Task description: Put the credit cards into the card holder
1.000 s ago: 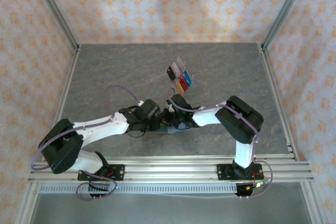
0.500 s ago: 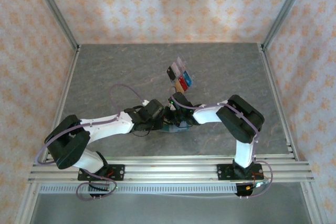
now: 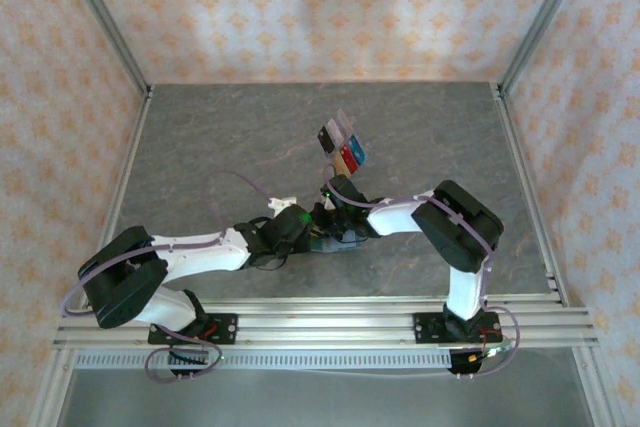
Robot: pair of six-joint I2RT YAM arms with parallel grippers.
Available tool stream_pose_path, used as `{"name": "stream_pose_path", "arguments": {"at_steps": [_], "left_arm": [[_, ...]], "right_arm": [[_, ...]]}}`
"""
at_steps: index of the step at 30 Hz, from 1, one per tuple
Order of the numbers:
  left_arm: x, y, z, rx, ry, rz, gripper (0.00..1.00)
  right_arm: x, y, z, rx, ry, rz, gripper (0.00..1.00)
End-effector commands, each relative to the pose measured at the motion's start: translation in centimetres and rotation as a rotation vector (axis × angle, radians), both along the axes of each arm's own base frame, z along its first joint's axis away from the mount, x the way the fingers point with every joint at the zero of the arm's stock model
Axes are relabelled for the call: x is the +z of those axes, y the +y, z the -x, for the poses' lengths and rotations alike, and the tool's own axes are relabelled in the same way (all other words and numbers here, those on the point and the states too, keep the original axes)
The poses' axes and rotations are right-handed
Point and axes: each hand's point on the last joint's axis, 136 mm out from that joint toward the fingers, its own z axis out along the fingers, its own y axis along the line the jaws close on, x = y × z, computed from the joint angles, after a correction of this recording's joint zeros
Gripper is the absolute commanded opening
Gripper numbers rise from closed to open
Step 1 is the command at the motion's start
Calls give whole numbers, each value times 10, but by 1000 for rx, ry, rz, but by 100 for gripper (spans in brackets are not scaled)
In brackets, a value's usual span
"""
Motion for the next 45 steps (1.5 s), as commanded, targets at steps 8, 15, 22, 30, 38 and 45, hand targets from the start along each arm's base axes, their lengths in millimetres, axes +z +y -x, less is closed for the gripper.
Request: {"name": "stream_pose_path", "arguments": {"at_steps": [8,15,22,30,38,45], "left_arm": [[-28,0,40,-101,107,-65,6],[-45,6,40,-78,134,-120,5],[-60,14,41,-44,154,-147,5],[-71,13,42,-34,166,-147,5],[-75,13,42,-34,174,-154,5],[-77,14,43,-30,176,-154,5]], "right_arm": [[-26,-12,8,-36,93,90,5],[13,-18,1,25,-23,146,16],[47,-45,-4,129,-148,358,25],[24,-84,-4,150,-158,580,24],[29,-115,-21,99,-231,757,22],[27,-143,-31,73,-221,848,22]]}}
